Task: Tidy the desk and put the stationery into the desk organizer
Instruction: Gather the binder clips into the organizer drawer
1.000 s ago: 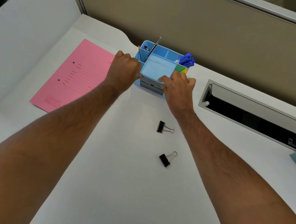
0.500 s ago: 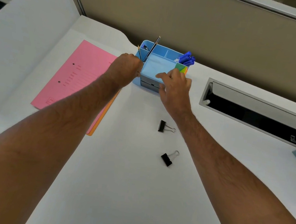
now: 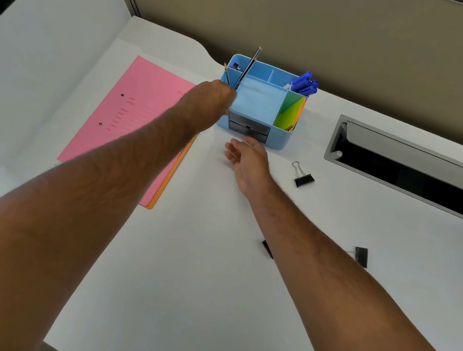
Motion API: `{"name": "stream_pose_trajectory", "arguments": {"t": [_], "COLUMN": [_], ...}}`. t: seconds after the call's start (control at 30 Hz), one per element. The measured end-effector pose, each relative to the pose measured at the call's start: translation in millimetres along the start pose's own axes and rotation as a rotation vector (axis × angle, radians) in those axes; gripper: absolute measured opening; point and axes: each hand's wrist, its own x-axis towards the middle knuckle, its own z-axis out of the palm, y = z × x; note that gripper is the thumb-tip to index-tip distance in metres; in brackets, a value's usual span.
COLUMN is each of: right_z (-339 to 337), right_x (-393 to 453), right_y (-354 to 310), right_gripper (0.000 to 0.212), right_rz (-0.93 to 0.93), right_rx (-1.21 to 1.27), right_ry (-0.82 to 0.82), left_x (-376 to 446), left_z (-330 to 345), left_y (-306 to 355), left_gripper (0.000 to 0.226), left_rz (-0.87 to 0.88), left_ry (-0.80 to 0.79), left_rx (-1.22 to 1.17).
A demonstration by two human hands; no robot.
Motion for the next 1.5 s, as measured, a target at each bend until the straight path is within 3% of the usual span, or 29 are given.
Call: {"name": "stream_pose_trajectory", "arguments": {"t": [0.17,0.37,0.67,0.93,1.27,1.5], "right_z": [10,25,48,33,31,21], "right_x": [3,-3,12,18,-13,-43], "right_y": [6,19,32,43,69,78], "right_gripper": [0.046,0.039,0.040,0.046,0.047,0.031], "right_rz": [0.038,0.059,0.029,0.090,0.110,0.109], "right_rx": [0.294,0.588,0.869,0.768,0.681,0.622], "right_ry": [0.003,0.048,0.114,0.050,0.091,0.097], "left_x": [2,5,6,6,5,5], "left_z": [5,0,-9,-12,-13,-14], "left_y": [-4,-6,-11,-10,-9,-9], "left_gripper": [0.040,0.039,0.030,0.025,0.023,0.022], "left_rz": [0.004,0.078,0.145,0.165,0.163,0.167], "left_ry": [-0.024,-0.048,-0.083,-0.098,-0.116,-0.105], "left_rx": [-0.080,-0.016,-0.021,0.021,0.032,0.030]}}
